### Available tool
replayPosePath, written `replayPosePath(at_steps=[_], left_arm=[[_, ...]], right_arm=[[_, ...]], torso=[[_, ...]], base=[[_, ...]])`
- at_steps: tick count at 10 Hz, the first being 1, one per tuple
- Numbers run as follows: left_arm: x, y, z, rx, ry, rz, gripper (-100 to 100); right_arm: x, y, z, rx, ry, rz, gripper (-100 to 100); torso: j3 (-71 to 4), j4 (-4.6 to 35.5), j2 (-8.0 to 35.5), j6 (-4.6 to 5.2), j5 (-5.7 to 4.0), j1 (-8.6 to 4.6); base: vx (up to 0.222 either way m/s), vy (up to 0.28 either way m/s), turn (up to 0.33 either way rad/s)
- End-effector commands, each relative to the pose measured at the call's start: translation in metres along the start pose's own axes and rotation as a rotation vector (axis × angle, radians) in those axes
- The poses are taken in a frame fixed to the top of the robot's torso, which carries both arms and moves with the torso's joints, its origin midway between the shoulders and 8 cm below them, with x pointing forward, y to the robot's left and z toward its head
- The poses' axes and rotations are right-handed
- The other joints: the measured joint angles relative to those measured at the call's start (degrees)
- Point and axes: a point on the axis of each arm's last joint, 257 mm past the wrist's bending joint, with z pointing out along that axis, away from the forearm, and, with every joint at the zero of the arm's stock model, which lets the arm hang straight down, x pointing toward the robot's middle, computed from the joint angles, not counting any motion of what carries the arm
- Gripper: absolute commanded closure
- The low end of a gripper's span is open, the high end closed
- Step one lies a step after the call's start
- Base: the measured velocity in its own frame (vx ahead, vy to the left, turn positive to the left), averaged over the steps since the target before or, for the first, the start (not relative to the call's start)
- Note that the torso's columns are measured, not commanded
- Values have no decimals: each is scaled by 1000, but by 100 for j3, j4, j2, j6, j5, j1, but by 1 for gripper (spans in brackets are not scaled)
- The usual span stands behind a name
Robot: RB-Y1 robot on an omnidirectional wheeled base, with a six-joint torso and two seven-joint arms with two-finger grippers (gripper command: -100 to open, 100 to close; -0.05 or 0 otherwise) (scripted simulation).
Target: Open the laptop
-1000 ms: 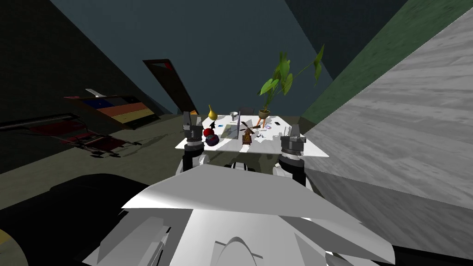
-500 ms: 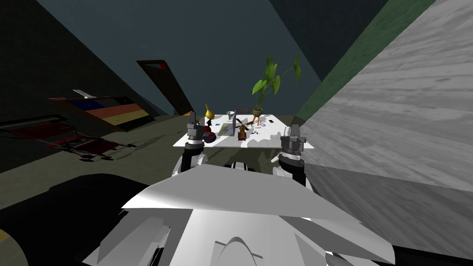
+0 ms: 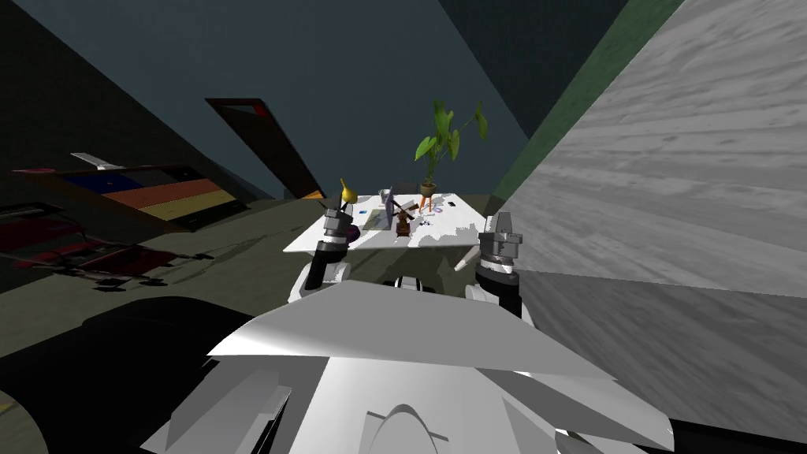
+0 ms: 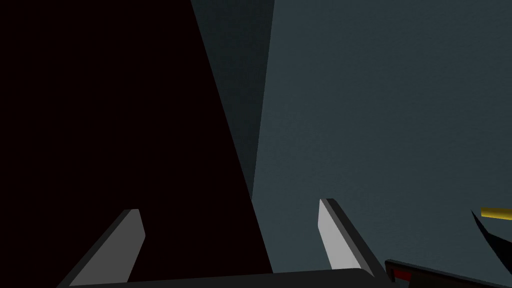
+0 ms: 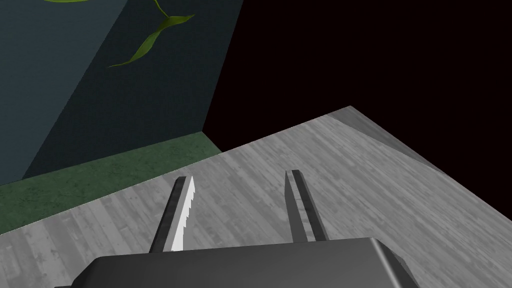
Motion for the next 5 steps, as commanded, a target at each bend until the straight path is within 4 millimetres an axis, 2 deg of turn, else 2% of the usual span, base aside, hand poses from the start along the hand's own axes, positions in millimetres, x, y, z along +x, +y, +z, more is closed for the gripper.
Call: replayPosePath(at_steps=[1,5], left_arm=[[1,20,2,-70,19,-5,-100],[1,40,2,-146,35,-8,-100]], right_arm=[[0,0,0,0,0,0,0],[0,0,0,0,0,0,0]], torso=[[-2,-1,-2,1,1,4],[-7,-3,-10,1,4,13]], base=[[-47,-95,-138],[-31,-81,-79]])
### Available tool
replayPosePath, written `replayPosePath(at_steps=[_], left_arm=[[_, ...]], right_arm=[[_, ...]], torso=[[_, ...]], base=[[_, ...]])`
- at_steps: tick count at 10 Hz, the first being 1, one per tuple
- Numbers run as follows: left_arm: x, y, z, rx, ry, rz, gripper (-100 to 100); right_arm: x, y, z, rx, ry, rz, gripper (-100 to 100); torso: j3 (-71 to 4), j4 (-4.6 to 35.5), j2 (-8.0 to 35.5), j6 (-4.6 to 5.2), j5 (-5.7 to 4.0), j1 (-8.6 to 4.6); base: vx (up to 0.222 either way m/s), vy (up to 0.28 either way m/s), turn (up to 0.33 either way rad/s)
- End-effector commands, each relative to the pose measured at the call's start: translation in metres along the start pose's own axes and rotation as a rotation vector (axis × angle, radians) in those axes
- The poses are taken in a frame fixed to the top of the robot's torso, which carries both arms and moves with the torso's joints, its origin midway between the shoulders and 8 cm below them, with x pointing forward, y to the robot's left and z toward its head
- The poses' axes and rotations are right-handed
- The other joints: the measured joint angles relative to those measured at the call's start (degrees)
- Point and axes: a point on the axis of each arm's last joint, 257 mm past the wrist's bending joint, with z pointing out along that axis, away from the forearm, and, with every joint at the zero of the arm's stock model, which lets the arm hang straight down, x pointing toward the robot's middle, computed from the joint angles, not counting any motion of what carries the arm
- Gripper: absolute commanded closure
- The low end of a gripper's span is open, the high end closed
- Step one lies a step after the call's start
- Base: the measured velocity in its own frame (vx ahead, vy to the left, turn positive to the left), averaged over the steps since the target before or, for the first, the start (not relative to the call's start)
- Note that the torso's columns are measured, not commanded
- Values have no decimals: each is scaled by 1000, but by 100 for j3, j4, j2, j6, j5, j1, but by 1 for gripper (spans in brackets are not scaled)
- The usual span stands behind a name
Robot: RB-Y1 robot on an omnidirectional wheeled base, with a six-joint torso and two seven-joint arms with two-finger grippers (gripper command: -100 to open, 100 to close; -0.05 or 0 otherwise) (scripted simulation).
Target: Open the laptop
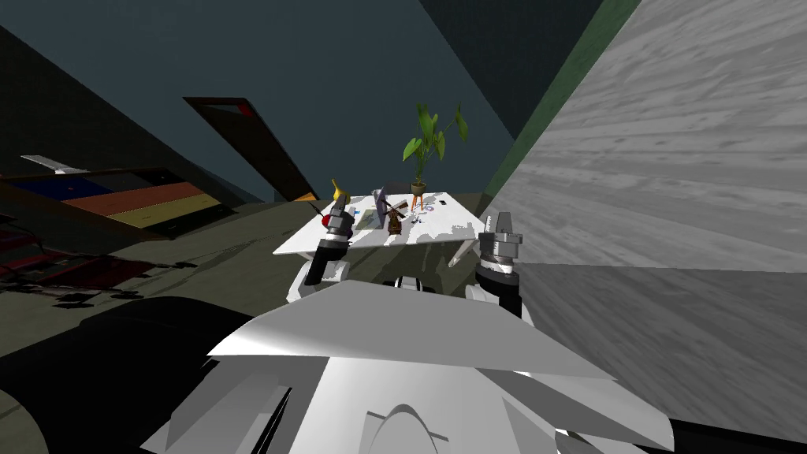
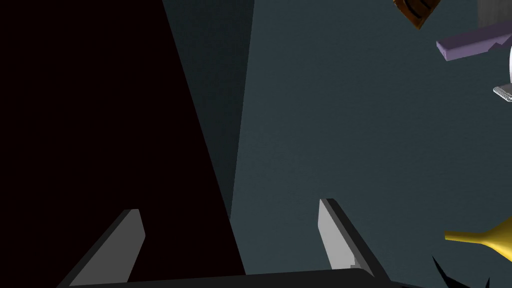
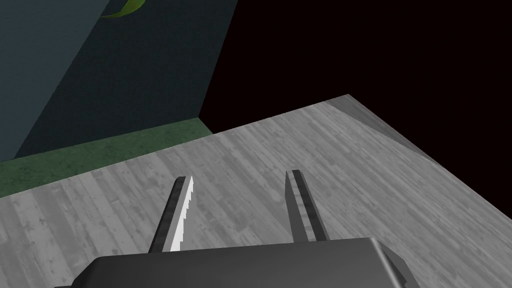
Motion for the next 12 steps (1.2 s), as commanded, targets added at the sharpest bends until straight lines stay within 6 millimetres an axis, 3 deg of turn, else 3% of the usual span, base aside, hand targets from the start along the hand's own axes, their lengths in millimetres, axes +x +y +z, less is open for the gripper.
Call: replayPosePath(at_steps=[1,7,12], left_arm=[[-1,18,1,-65,12,-1,-100],[-14,63,1,-219,18,40,-100],[-41,108,-3,-369,-8,124,-100]], right_arm=[[0,0,0,0,0,0,0],[0,0,0,0,0,0,0],[0,0,0,0,0,0,0]], torso=[[3,1,5,0,-2,-8],[-1,0,-3,-1,0,-1],[2,1,3,-1,-2,-7]], base=[[-33,-87,-107],[-17,-61,-88],[33,-13,-97]])
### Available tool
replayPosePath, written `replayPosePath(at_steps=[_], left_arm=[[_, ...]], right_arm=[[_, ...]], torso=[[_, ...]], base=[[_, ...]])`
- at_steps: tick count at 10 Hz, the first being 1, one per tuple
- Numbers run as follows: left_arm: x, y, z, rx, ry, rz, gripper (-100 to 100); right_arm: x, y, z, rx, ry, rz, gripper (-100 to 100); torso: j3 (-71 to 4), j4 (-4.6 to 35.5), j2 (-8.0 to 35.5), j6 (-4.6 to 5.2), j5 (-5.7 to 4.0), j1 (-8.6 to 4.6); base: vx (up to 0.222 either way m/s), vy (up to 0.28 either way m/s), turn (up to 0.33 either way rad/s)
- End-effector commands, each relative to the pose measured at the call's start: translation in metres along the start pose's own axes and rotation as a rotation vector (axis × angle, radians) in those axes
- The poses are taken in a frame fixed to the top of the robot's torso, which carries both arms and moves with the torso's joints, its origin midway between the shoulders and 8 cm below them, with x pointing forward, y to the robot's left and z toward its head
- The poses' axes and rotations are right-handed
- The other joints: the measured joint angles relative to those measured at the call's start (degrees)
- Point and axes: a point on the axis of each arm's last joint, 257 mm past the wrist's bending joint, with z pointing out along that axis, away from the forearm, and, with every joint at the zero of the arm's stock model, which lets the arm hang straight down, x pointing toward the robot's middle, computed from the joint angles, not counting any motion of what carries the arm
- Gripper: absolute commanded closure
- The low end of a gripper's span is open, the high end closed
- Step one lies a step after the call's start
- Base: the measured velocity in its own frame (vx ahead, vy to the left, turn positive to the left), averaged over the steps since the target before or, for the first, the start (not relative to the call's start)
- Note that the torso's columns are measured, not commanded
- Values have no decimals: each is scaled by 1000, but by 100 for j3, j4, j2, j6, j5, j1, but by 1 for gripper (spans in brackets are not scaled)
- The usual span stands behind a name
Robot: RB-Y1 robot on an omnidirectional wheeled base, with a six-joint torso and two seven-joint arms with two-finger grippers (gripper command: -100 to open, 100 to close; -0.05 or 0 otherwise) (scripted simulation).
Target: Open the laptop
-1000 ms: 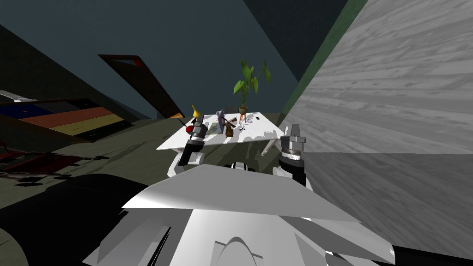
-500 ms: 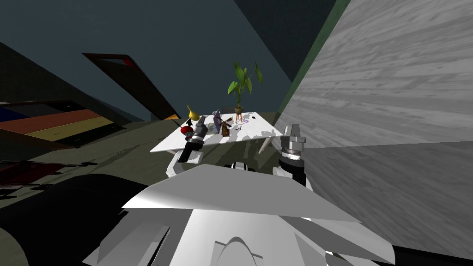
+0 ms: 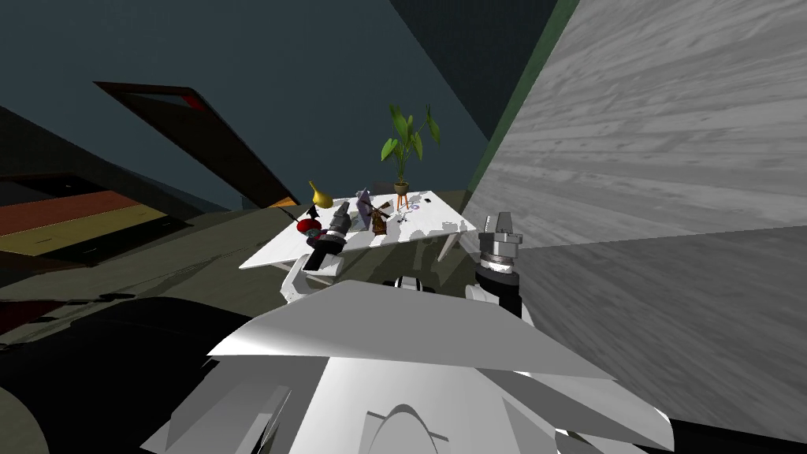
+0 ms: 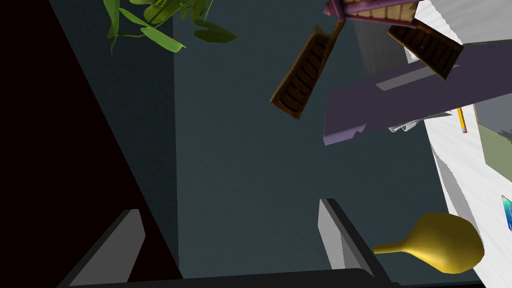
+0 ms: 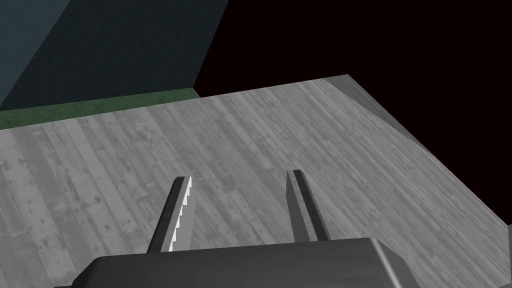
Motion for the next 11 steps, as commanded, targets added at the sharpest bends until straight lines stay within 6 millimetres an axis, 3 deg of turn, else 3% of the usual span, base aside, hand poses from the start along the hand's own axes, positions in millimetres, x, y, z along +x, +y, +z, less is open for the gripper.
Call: replayPosePath(at_steps=[1,5,11], left_arm=[[-7,17,3,-56,-12,29,-100],[-31,53,7,-180,-47,106,-100],[-62,92,5,-324,-94,182,-100]], right_arm=[[0,0,0,0,0,0,0],[0,0,0,0,0,0,0],[0,0,0,0,0,0,0]], torso=[[-1,0,-1,1,0,0],[0,0,0,0,-1,-1],[-1,-1,-2,0,-1,-1]], base=[[38,2,-49],[51,-1,-105],[56,8,-76]])
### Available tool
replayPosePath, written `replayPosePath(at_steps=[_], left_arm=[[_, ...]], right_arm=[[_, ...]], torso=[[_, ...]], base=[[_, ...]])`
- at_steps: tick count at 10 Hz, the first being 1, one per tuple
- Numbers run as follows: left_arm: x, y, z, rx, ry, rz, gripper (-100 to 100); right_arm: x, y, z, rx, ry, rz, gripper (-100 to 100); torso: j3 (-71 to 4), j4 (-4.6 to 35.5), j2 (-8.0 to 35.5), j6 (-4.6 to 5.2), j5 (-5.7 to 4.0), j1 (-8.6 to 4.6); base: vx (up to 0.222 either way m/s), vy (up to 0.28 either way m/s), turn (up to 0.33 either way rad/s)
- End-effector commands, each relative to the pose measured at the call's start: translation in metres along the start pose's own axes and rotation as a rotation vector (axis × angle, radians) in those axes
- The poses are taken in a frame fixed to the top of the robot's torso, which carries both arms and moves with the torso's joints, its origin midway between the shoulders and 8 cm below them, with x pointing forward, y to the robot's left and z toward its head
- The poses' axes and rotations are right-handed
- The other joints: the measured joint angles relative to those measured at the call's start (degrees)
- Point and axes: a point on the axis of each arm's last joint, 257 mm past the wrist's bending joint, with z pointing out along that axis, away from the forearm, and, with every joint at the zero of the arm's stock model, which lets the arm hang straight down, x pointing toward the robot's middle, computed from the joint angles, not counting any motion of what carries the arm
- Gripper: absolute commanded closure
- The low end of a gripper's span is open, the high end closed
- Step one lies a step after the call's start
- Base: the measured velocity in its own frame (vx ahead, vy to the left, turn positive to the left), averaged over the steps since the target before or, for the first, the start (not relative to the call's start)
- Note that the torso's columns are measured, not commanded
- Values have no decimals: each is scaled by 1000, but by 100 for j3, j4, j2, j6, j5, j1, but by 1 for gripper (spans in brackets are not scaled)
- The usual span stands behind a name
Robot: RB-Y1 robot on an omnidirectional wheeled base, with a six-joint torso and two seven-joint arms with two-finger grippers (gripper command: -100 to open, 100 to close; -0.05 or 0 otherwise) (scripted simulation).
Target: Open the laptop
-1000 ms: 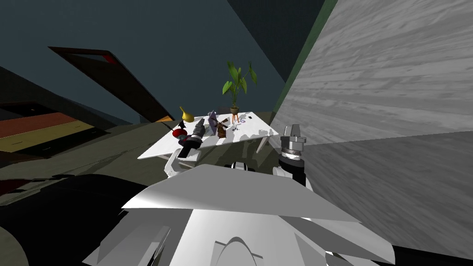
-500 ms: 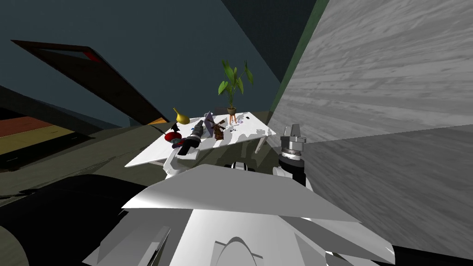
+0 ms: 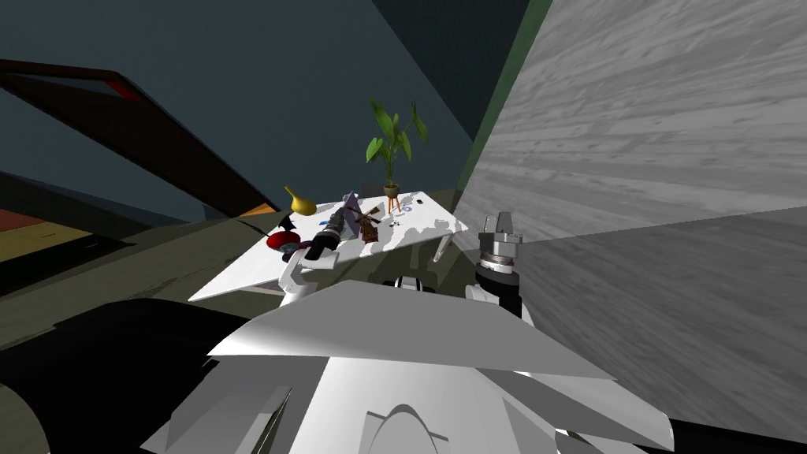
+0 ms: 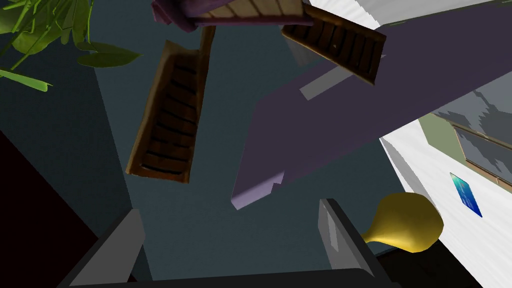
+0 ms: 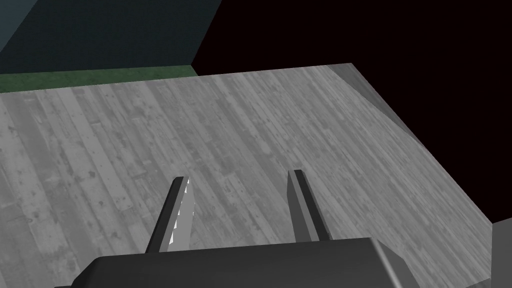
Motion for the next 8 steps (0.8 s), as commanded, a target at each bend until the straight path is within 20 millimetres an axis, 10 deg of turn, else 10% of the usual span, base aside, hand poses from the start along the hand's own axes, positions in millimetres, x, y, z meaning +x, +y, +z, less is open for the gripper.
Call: replayPosePath(at_steps=[1,6,7,8], left_arm=[[-13,18,3,-64,-23,32,-100],[-21,23,4,-91,-36,46,-100],[-21,23,4,-92,-37,46,100],[-16,23,6,-86,-35,-33,100]], right_arm=[[0,0,0,0,0,0,0],[0,0,0,0,0,0,0],[0,0,0,0,0,0,0],[0,0,0,0,0,0,0]], torso=[[3,2,5,0,1,3],[-9,-2,-16,3,0,4],[-3,-1,-2,2,0,-2],[9,6,16,3,-3,-7]], base=[[49,18,-68],[45,16,-37],[7,3,4],[-19,65,57]])
